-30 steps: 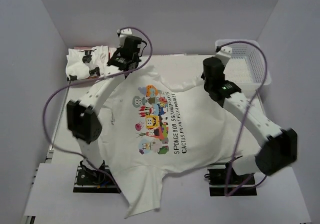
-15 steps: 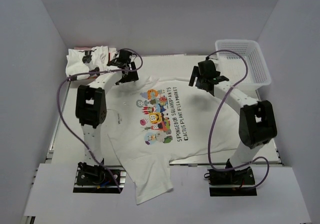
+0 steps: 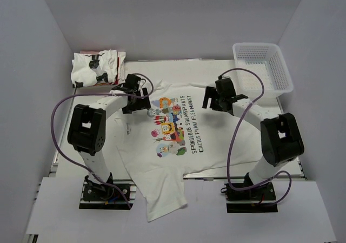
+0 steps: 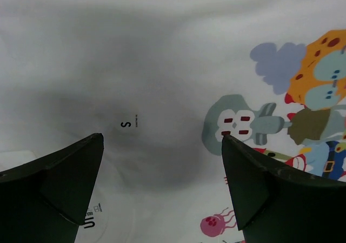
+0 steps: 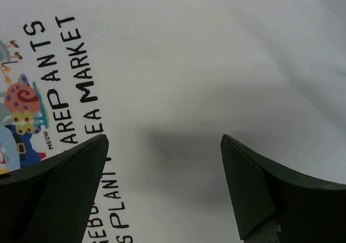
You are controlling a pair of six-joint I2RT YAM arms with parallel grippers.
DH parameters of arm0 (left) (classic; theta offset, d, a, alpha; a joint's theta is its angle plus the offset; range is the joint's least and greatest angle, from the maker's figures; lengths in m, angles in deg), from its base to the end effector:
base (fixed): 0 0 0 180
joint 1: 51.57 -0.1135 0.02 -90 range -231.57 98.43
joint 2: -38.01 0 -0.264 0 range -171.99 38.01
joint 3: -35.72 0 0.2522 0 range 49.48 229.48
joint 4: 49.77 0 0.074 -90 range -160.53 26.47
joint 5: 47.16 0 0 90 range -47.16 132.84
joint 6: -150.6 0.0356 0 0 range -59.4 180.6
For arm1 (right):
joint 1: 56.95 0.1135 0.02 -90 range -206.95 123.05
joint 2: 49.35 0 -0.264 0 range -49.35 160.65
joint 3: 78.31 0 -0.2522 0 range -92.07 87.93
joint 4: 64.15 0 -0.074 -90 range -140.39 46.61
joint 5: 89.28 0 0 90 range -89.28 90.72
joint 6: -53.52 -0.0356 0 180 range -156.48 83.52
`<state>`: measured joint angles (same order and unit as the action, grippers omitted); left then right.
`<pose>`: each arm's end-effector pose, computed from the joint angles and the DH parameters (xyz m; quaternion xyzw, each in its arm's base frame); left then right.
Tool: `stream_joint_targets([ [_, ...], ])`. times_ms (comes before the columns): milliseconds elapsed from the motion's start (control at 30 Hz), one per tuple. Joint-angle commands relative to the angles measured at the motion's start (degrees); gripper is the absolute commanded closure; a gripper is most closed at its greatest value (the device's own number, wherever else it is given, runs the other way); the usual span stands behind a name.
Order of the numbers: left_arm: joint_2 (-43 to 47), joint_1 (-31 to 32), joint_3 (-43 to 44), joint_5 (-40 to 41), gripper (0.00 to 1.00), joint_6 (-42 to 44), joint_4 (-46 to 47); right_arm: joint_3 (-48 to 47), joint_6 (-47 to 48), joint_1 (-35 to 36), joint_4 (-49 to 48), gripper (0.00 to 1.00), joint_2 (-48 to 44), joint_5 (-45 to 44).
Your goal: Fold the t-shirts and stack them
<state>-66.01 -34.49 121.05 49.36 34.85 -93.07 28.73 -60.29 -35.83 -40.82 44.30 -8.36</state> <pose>0.3589 -0.1060 0.1923 -0.0869 0.9649 -0.0369 0.2451 0.3297 0.1213 0.2120 0.0524 0.9167 0.0814 0.3876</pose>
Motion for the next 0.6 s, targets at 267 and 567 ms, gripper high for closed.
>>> stream_joint_targets([
  [267, -8.37, 0.41, 13.23, 1.56, 0.0, 0.53, 1.42, -4.96, 2.11, 0.23, -2.27, 0.1, 9.27, 1.08],
  [567, -24.46, 0.41, 34.14, 2.7, 0.27, 4.84, -5.7, 2.5, -1.94, -0.12, -4.73, 0.1, 7.17, 3.9],
])
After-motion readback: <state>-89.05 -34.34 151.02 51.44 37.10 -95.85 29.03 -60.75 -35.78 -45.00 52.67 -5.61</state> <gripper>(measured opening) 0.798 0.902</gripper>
